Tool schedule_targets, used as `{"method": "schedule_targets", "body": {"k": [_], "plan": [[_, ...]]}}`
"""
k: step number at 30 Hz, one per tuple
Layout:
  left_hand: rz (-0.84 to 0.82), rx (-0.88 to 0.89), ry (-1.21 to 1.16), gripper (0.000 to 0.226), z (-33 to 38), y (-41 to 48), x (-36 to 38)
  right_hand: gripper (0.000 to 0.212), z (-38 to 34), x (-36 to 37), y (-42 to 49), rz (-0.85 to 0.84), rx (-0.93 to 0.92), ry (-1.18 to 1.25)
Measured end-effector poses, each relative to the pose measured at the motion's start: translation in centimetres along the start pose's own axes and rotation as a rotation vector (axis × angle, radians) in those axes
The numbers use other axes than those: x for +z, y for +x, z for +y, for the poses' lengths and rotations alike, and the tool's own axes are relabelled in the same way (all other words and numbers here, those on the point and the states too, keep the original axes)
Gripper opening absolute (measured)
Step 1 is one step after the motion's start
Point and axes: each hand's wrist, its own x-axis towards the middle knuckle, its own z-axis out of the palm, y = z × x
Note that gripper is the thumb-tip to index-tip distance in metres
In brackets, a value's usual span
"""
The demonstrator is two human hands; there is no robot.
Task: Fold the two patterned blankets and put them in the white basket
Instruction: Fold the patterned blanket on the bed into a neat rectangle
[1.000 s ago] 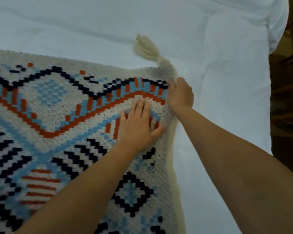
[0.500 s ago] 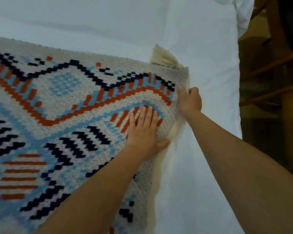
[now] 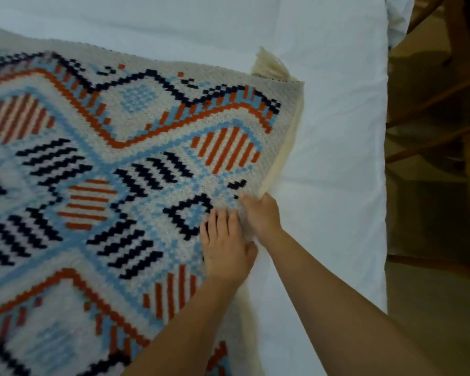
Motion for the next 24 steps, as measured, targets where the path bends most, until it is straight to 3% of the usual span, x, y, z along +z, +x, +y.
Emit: {"method": "schedule_targets", "body": {"k": [3, 6, 11, 16, 22, 24], "plan": [[-0.023, -0.039, -0.002, 0.09, -0.9, -3.6, 0.5, 0.022, 1.3, 0.5, -2.3, -0.043, -0.024, -0.063], [-0.037, -0.095, -0.005, 0.096, -1.9, -7.3, 1.8, 0.037, 2.4, 0.4, -3.7, -0.095, -0.036, -0.146], [-0.075, -0.219, 0.05, 0.074, -1.7, -9.6, 3.8, 0.048, 4.4, 0.8, -6.0, -0.116, -0.04, -0.256], [-0.137, -0.146, 0.064, 0.06, -2.3, -9.6, 4.0, 0.041, 4.8, 0.2, -6.7, -0.083, -0.13, -0.384], [-0.189, 0.123, 0.035, 0.06, -2.4, -14.8, 5.4, 0.024, 6.4, -4.0, -5.2, 0.036, -0.162, -0.555], [-0.197, 0.139, 0.031, 0.06, -2.7, -15.6, 5.7, 0.035, 7.4, -4.6, -5.4, 0.064, -0.17, -0.583]]}}
